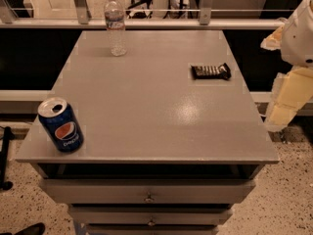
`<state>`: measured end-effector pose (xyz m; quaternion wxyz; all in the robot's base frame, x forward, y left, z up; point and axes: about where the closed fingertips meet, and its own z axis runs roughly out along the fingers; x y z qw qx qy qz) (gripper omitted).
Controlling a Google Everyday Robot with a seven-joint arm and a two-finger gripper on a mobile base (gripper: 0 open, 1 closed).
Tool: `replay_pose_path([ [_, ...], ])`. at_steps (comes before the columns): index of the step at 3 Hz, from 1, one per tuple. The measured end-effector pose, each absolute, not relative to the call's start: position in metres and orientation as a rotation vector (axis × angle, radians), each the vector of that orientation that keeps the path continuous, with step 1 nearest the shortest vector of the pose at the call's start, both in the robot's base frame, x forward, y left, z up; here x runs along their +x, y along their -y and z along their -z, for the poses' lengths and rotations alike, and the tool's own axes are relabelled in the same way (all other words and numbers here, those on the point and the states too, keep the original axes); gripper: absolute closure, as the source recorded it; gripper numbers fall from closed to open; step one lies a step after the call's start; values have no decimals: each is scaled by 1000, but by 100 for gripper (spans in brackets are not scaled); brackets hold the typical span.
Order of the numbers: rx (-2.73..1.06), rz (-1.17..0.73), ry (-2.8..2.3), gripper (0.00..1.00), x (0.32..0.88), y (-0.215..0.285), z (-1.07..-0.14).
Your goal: Pick rxbar chocolate
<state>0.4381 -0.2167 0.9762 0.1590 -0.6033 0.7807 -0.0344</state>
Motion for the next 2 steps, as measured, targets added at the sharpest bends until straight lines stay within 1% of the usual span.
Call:
replay_pose_path([
  [2,-1709,73,-2209,0,448,213,-970],
])
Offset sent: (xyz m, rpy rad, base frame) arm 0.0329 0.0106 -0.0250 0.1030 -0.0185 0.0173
